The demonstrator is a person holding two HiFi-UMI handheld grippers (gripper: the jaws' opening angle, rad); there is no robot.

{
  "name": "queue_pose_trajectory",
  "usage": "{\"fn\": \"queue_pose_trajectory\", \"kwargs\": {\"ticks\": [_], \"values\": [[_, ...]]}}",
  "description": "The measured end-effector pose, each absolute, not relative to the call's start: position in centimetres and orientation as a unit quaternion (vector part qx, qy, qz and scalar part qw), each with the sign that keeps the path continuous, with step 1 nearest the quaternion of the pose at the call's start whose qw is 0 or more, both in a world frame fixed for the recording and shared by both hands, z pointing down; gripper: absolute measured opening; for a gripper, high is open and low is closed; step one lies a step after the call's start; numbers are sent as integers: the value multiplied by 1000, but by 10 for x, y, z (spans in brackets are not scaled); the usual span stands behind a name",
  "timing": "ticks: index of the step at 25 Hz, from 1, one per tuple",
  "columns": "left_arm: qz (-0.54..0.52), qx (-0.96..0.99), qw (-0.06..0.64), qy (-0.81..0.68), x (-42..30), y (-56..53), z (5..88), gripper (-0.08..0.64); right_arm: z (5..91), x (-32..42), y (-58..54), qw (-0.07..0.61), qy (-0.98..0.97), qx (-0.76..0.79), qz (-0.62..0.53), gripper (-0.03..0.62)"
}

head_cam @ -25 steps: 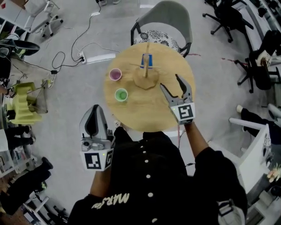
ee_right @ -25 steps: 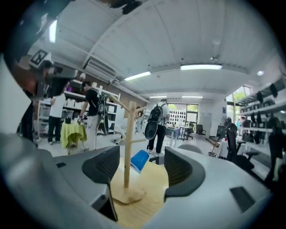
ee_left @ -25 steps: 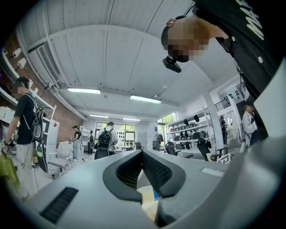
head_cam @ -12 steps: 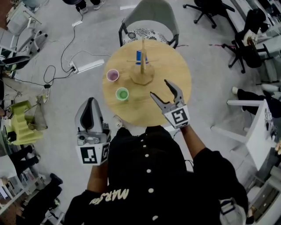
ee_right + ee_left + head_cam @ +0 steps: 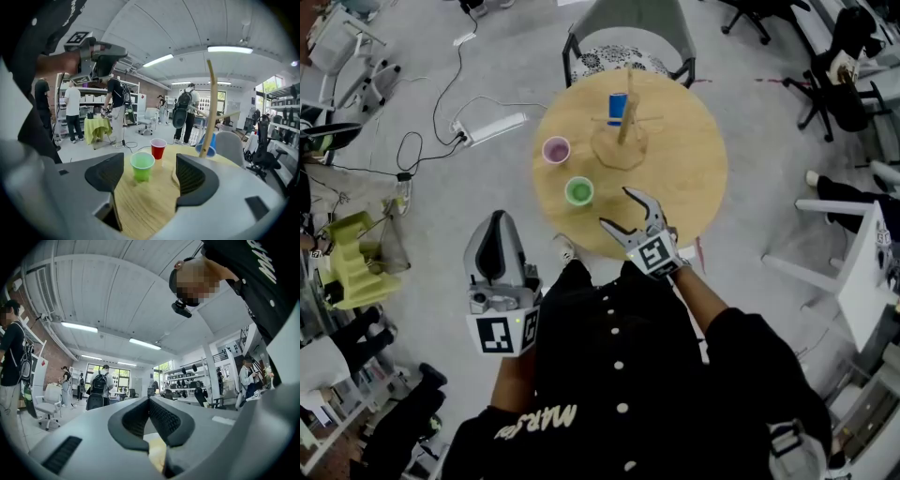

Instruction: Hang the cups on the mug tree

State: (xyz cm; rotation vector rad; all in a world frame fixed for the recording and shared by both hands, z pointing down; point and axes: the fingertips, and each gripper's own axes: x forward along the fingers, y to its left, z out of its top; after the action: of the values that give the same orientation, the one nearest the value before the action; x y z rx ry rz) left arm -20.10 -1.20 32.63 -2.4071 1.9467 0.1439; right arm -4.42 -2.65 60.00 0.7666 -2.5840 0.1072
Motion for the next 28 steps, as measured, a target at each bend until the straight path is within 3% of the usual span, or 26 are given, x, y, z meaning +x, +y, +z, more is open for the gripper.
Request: {"fn": "queue_pose_trajectory", "kwargs": {"ticks": [16,26,27,28], "values": [[15,-784,2,621,-268,-21,356,-6,721,-113,-45,294,-907,285,101,353],[-1,-786,7,619,-290,-29,367,-5,733,-141,-65,297,-900,304,97,360],[-3,-786,8,619,-291,-29,368,-6,728,-141,-69,300,-898,308,88,304],[-4,-785,9,619,-291,-29,368,-6,724,-140,-72,302,-897,312,80,293]]}}
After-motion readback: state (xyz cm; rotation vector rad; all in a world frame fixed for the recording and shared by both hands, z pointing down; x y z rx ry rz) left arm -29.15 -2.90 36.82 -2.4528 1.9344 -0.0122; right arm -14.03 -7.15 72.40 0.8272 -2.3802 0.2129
